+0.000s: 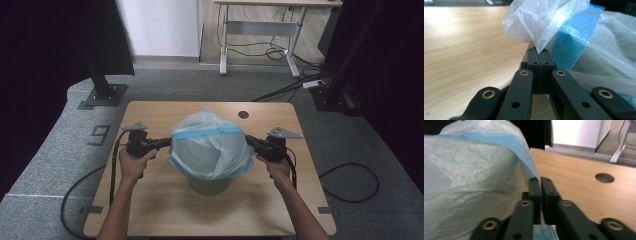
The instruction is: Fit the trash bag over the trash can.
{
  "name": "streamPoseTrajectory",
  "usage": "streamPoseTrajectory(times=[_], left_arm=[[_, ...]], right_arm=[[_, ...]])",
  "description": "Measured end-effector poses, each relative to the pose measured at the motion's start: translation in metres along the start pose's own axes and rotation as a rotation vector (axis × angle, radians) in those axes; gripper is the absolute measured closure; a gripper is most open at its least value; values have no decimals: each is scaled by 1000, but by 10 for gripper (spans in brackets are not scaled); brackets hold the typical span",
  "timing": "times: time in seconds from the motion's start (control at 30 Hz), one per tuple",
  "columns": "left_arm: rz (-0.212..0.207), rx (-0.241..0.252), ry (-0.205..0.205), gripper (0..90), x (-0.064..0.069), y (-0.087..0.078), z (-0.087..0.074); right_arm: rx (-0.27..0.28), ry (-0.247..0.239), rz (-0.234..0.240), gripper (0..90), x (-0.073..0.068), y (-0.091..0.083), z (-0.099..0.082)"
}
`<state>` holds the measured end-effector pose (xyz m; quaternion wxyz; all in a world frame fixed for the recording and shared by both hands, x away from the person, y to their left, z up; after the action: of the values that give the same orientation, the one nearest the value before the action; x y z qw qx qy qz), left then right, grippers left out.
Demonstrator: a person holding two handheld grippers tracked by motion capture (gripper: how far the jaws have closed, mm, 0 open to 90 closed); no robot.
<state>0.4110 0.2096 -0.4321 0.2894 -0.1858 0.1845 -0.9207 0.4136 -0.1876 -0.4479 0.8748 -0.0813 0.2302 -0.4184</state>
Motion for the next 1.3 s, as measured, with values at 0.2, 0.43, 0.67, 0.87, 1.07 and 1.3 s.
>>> streamPoseTrajectory(times=[0.2,0.43,0.67,0.87,1.07,1.3], left_arm=[[39,55,11,889,0,-10,6],[48,87,18,891,1,-20,13],[56,102,26,874,1,-21,24],[75,110,17,863,-3,-17,33],[86,87,13,874,-6,-10,41],[103,30,-23,897,-13,0,40]], right_arm=[[56,-23,-10,769,-1,-6,8],[85,-34,-11,765,-3,-14,19],[96,-87,-14,751,-10,-14,35],[87,-133,-14,739,-14,-4,47],[49,-187,-23,884,-17,10,56],[30,-133,-13,887,-10,28,60]])
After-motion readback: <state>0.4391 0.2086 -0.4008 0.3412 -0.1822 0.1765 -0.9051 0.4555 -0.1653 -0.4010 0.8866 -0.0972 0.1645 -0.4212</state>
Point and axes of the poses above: each handheld gripper's, and its own axes: y roughly forward along the jaws, z roughly out of its top, x roughly to its right, the point moved 3 cm from there along y, roughly forward along the jaws, and after that the axes turned 10 degrees about y, right-handed, at the moved point
